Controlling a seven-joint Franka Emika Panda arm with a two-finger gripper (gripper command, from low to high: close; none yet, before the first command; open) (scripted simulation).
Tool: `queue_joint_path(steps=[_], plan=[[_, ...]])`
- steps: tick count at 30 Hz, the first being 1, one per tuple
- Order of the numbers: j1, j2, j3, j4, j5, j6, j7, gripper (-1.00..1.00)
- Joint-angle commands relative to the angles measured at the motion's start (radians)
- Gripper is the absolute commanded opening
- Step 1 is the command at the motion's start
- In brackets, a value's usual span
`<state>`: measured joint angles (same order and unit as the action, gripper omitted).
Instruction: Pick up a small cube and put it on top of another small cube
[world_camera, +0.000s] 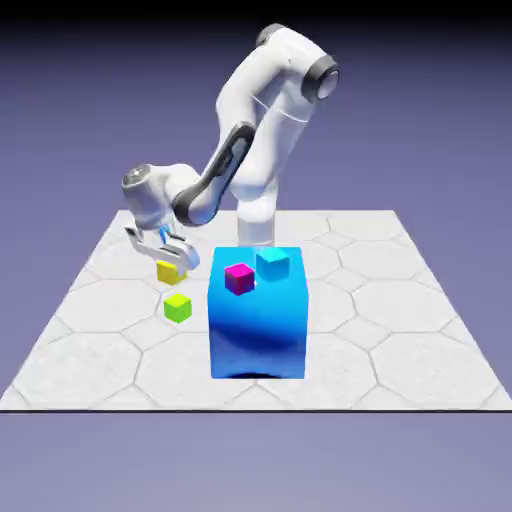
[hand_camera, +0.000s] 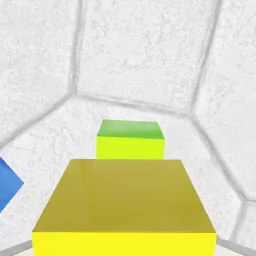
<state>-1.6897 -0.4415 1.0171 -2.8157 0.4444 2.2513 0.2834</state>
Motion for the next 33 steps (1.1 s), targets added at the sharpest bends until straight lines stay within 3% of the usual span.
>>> queue_joint_path(steps=[1,33], plan=[[0.033,0.01,-0.036,-0.002,-0.017,0.009,0.013,-1.0],[1.09,0.344,-1.195,-0.053,-0.468,0.265,0.351,-1.0]])
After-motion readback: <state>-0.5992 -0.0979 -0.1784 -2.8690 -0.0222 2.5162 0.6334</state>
